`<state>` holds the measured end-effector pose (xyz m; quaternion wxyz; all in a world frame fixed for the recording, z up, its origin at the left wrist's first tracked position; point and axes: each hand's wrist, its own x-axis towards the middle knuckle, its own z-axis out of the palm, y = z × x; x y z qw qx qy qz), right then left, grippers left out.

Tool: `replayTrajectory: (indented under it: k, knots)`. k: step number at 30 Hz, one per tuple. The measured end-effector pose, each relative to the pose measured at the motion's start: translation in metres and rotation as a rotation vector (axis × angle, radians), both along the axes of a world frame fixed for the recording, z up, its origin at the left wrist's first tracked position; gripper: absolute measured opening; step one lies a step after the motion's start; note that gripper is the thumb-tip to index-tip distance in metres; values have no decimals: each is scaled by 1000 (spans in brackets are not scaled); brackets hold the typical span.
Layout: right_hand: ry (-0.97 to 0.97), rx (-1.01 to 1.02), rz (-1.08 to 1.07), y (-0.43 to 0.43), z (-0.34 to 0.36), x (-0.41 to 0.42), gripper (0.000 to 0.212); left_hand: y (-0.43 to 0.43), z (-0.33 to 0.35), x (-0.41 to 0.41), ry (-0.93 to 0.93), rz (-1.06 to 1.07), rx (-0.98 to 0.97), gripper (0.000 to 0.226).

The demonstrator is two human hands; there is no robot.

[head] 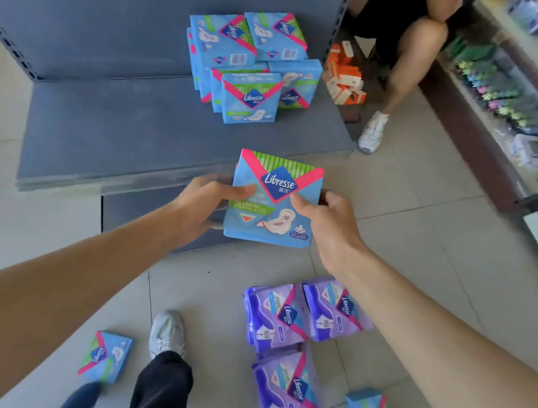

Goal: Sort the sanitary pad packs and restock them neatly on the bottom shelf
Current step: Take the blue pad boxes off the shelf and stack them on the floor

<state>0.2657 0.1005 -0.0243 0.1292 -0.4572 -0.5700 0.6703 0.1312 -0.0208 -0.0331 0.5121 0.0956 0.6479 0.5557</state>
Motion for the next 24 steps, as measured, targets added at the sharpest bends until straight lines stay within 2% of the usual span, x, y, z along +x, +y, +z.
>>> replayTrajectory:
  k: [4, 7, 10, 16, 21, 24]
  knots:
    - [-40, -7, -112, 15, -3, 111, 11, 31, 1, 103, -46, -10, -36, 22]
    - [-42, -60, -201, 23, -9, 176, 12, 50, -4, 161, -64, -100, -54, 32]
    - [-45, -62, -266, 25, -14, 230, 10, 60, -13, 208, -77, -166, -77, 20]
    - [-64, -77, -432, 18, -28, 321, 10, 77, -46, 283, -70, -350, -125, 35]
    - [-95, -91, -576, -9, -45, 385, 9, 77, -62, 343, -101, -448, -125, 18]
    - [-97, -130, -654, -28, -54, 420, 13, 69, -73, 375, -87, -534, -132, 21]
